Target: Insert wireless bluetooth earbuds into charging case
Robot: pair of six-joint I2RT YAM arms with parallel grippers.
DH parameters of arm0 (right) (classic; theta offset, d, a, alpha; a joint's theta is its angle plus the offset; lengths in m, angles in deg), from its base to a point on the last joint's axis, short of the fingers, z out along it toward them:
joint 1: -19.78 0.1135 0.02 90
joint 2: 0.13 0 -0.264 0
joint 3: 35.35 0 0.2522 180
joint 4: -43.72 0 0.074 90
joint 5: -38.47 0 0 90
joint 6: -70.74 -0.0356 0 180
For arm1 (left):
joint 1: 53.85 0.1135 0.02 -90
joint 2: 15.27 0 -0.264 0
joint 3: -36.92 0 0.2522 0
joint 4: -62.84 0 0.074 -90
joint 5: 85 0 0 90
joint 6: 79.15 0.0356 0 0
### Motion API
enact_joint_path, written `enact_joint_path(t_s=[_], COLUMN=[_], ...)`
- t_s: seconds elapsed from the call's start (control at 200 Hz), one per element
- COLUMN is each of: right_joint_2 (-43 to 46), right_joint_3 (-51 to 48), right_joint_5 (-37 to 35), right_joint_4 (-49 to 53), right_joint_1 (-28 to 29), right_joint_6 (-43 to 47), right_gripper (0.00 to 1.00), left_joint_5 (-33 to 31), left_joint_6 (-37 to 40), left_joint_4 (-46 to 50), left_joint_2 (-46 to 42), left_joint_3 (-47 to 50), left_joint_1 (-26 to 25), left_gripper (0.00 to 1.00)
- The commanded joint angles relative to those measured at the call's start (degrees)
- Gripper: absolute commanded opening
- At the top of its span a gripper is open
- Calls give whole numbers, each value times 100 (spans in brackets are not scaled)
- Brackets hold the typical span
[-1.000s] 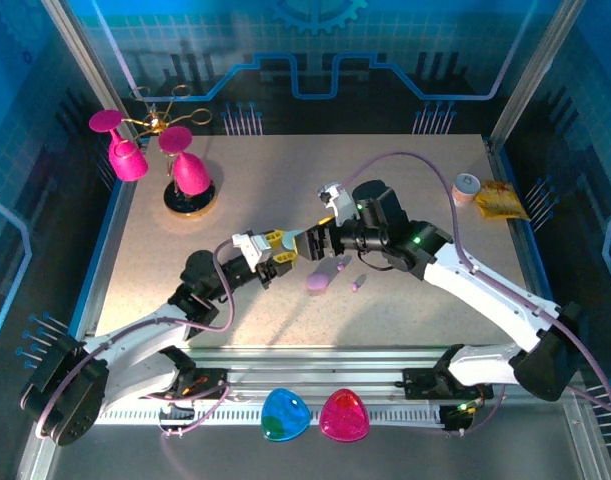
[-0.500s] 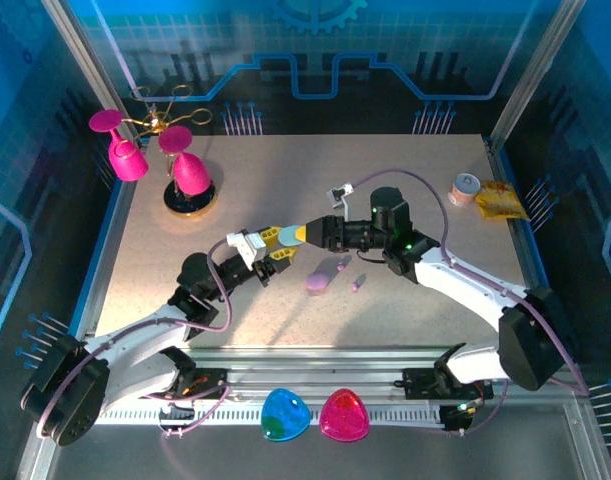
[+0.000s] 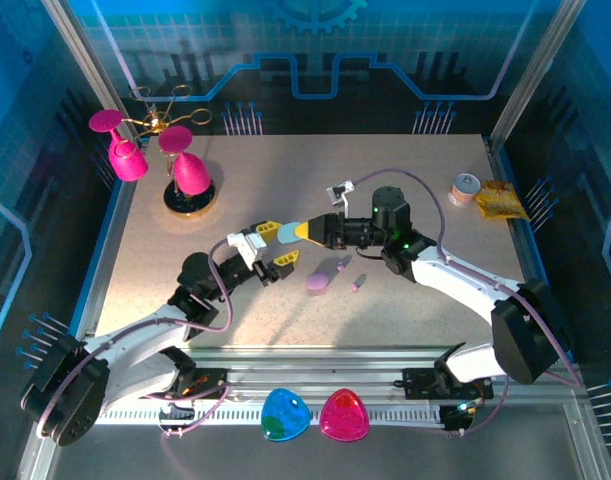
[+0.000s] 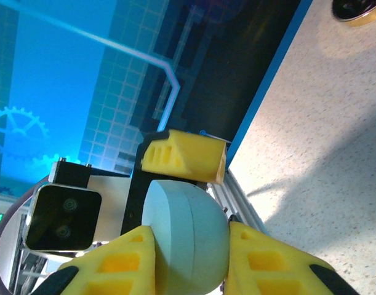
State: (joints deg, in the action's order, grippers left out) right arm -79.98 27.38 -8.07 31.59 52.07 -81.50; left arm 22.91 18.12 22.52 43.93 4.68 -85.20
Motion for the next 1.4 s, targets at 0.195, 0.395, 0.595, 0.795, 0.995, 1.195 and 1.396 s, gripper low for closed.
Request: enact_joint_path(t_s=[0.195, 0.395, 0.595, 0.795, 0.995, 1.195, 1.396], right_joint_2=[69, -782, -2198, -3280, -3602, -2689, -1148], right_joint_3=[-60, 41, 896, 1656, 1927, 1475, 370], right_joint_5=[-2439, -3162, -3193, -3195, -3219, -3686, -3911], right_joint_4=[2275, 1951, 1770, 1841, 1981, 2270, 2564], right_joint_1=[-524, -909, -1118, -1215, -1321, -1333, -1242], right_joint_6=[2293, 2681, 2666, 2612, 2628, 3078, 3336], right_gripper=[16, 16, 16, 19, 36, 66, 74], left_joint_5=[-268, -648, -617, -618, -587, -464, -240], left_joint_6=[598, 984, 908, 886, 865, 649, 219], left_joint_4=[1795, 2791, 2929, 3105, 3111, 2953, 3141], left_joint_2=[-192, 66, 213, 109, 297, 865, 1839], left_joint_3=[-205, -447, -448, -405, -417, -585, -1090], left_joint_1=[-55, -438, -484, -503, -503, -501, -503], left_gripper=[99, 99, 99, 99, 99, 99, 99])
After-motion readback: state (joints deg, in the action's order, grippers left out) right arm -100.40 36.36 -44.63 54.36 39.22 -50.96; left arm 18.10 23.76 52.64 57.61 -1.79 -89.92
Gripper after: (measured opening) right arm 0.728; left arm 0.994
